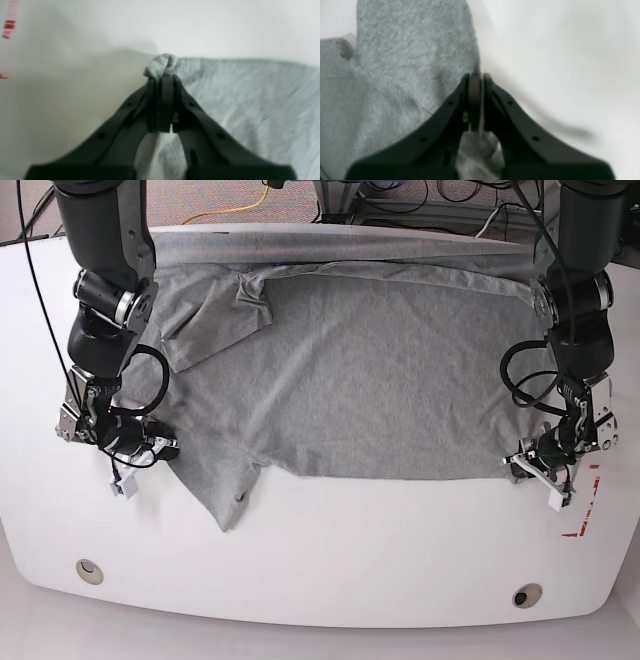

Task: Layout the t-shirt on the table in an organized manner, then fold the t-shirt properly
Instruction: 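Grasp the shirt side edges with both grippers, then lift the side edges with both grippers and fold them over the shirt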

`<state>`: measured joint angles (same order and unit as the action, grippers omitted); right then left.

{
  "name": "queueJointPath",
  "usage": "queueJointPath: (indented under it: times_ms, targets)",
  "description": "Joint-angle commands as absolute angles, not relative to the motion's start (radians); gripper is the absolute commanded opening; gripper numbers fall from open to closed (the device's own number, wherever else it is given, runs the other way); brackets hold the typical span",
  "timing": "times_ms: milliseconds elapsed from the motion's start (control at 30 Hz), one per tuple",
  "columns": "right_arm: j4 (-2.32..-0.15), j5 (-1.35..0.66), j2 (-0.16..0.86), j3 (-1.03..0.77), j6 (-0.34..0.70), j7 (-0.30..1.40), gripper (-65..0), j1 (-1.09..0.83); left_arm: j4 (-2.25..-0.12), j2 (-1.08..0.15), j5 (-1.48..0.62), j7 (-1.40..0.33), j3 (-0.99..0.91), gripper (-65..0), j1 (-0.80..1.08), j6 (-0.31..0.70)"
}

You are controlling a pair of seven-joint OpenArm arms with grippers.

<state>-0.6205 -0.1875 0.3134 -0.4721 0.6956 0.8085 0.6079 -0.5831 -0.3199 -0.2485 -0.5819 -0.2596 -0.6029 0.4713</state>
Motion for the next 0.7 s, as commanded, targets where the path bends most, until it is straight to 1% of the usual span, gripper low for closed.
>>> queueJointPath:
  times_ms: [0, 167, 267, 600, 667]
  targets:
    - [-0.714, -0.209, 0.331, -0.475, 0.698, 0.823, -63.7, 0.641, -0.650, -0.346, -0.275, -0.608, -0.280, -65.0, -0.618, 0.478]
    - [-0.783, -0.219, 0.331, -0.476, 0.698, 0.878, -64.7, 0.639, -0.773, -0.349, -0.317, -0.674, -0.283, -65.0, -0.570, 0.478]
    - [-0.806, -0.271, 0.338, -0.476, 0.698, 0.901, -64.7, 0.636, -0.854, -0.349, -0.348, -0.723, -0.283, -65.0, -0.536, 0.478]
    - [-0.900, -0.372, 0.358, -0.472, 0.698, 0.998, -64.8, 0.581, -1.020, -0.354, -0.444, -0.835, -0.286, -65.0, -0.452, 0.478]
    - [-0.940, -0.394, 0.360, -0.472, 0.698, 1.027, -64.8, 0.564, -1.058, -0.374, -0.469, -0.860, -0.286, -65.0, -0.427, 0.478]
